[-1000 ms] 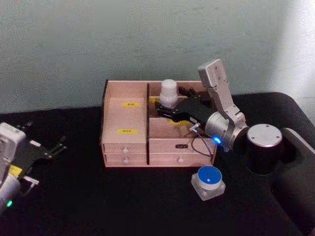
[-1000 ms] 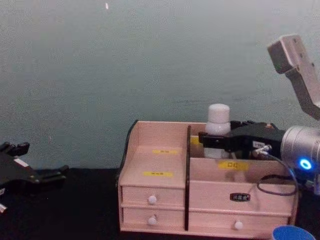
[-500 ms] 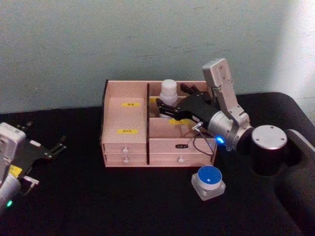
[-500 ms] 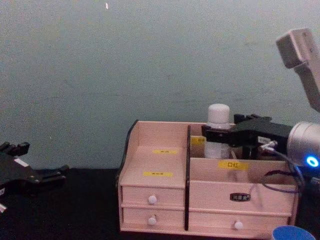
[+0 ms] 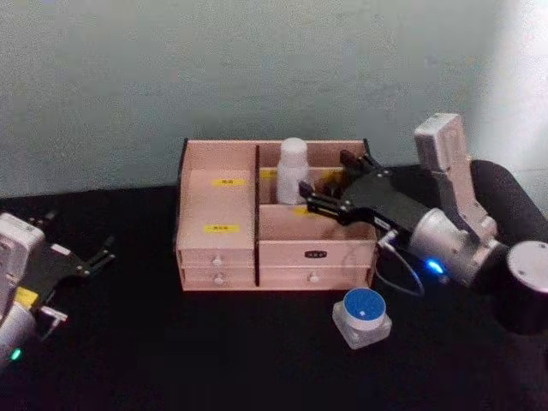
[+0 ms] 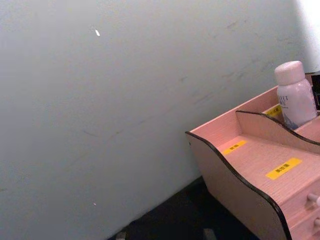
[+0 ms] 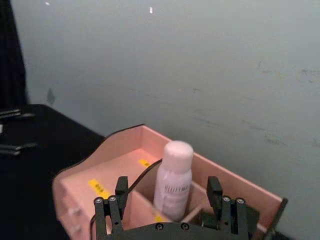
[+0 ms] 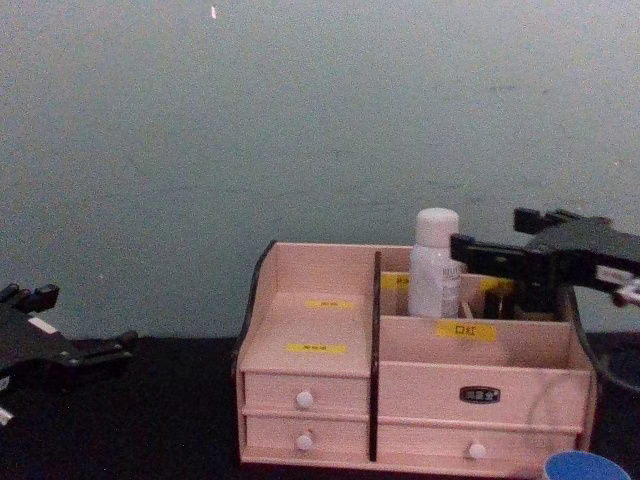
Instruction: Pick up the facial cleanser and watermelon frost from the table and place them into the tiered storage box.
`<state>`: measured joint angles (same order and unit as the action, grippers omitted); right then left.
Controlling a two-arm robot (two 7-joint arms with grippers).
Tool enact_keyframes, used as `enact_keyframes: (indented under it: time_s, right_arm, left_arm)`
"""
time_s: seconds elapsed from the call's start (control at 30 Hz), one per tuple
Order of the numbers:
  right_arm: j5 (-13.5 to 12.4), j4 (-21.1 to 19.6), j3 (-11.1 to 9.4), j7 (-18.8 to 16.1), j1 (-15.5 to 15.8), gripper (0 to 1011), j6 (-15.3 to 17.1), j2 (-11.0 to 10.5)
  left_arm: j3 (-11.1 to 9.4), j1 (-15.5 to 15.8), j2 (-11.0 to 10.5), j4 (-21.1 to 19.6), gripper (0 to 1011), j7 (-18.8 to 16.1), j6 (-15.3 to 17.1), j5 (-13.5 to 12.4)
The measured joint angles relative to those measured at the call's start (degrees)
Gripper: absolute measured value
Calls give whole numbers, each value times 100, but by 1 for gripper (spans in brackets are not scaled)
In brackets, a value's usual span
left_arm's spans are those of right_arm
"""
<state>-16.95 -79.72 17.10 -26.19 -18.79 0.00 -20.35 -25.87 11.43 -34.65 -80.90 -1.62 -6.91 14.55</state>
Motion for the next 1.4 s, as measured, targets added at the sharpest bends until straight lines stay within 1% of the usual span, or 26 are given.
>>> enact_keyframes:
  time_s: [0.07, 0.1, 0.13, 0.17, 0.2, 0.23, 0.3, 0.4, 0.43, 0.5, 0.6, 0.8, 0.93, 1.17, 1.27, 1.4]
  right_arm:
    - [-80, -187, -35, -62, 144, 1002, 8, -134]
    - [-141, -342, -69, -107, 282, 1002, 13, -261]
    - [-163, -399, -80, -121, 337, 1003, 14, -309]
    - [-211, -539, -108, -157, 477, 1002, 14, -435]
    - [-211, -539, -108, -157, 477, 1002, 14, -435]
    - [-232, -602, -122, -170, 539, 1002, 14, -494]
    - [-321, -827, -173, -215, 793, 1002, 37, -723]
    - [-382, -978, -206, -235, 970, 1002, 73, -884]
    - [-430, -1068, -229, -239, 1080, 1002, 118, -980]
    - [-469, -1129, -247, -240, 1166, 1002, 153, -1059]
    - [-573, -1276, -272, -251, 1365, 1003, 271, -1245]
    - [-683, -1365, -242, -281, 1535, 1002, 452, -1438]
    - [-716, -1374, -170, -286, 1596, 1002, 576, -1556]
    - [-739, -1344, -45, -327, 1625, 1003, 729, -1686]
    - [-734, -1308, 55, -360, 1607, 1002, 802, -1749]
    - [-718, -1269, 145, -373, 1569, 1002, 867, -1781]
  left_arm:
    - [0, 0, 0, 0, 1001, 0, 0, 0]
    - [0, 0, 0, 0, 1001, 0, 0, 0]
    - [0, 0, 0, 0, 1001, 0, 0, 0]
    - [0, 0, 0, 0, 1001, 0, 0, 0]
    - [0, 0, 0, 0, 1001, 0, 0, 0]
    - [0, 0, 0, 0, 1001, 0, 0, 0]
    - [0, 0, 0, 0, 1001, 0, 0, 0]
    - [0, 0, 0, 0, 1001, 0, 0, 0]
    - [0, 0, 0, 0, 1001, 0, 0, 0]
    - [0, 0, 0, 0, 1001, 0, 0, 0]
    - [0, 0, 0, 0, 1001, 0, 0, 0]
    - [0, 0, 0, 0, 1001, 0, 0, 0]
    - [0, 0, 0, 0, 1001, 0, 0, 0]
    - [0, 0, 0, 0, 1001, 0, 0, 0]
    - [0, 0, 0, 0, 1001, 0, 0, 0]
    - [0, 0, 0, 0, 1001, 0, 0, 0]
